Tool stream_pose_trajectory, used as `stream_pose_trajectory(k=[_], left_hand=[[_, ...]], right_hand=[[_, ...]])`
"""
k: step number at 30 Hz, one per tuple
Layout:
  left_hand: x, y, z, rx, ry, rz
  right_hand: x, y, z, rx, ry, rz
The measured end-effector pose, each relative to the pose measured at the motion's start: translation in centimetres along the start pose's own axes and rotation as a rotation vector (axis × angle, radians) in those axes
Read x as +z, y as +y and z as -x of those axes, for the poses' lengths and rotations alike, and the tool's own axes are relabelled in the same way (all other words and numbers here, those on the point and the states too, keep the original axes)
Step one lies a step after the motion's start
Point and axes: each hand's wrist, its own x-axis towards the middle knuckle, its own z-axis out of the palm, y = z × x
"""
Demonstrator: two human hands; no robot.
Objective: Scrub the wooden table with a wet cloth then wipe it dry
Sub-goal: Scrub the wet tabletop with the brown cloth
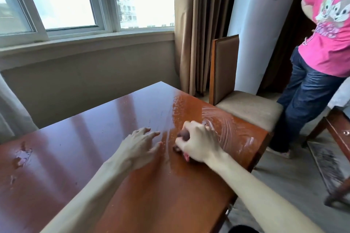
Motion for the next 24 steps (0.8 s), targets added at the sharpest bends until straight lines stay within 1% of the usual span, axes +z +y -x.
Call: stream_pose_trajectory(k=[2, 3, 5, 7, 9, 11, 14, 19, 22, 24], left_hand=[[0.3, -0.2, 1.0, -0.006, 0.016, -0.002], [0.5, -0.6, 1.3, -0.008, 0.021, -0.006], [0.9, -1.3, 1.4, -0.021, 0.023, -0.013], [1.4, -2.0, 0.3, -0.048, 0.036, -0.034], [1.6, -2.4, -1.9, -0.083, 0.052, -0.075], [2.0, -2.6, -4.2, -0.133, 0.061, -0.104], [2.8, -3.2, -6.6, -0.186, 0.044, -0.117], [3.4, -4.5, -7.7, -0.152, 0.005, -0.206], [3.1, -4.3, -7.7, -0.159, 0.001, -0.212], [3.1, -4.0, -7.5, -0.166, -0.006, -0.214]], right_hand=[[0.1, 1.7, -2.7, 0.142, 0.061, -0.003], [0.5, 1.9, -3.2, 0.162, 0.086, 0.008], [0.8, 1.5, -2.1, 0.093, 0.080, 0.042], [0.8, 1.2, -0.4, -0.013, 0.008, -0.006], [0.7, 2.2, -1.9, -0.030, -0.040, -0.034], [1.4, 4.2, -5.8, 0.032, 0.005, 0.013], [3.2, 7.7, -12.3, 0.180, 0.085, 0.081], [4.5, 11.6, -20.5, 0.270, 0.092, 0.128], [4.8, 11.9, -22.2, 0.295, 0.092, 0.152], [4.6, 11.2, -21.0, 0.296, 0.099, 0.154]])
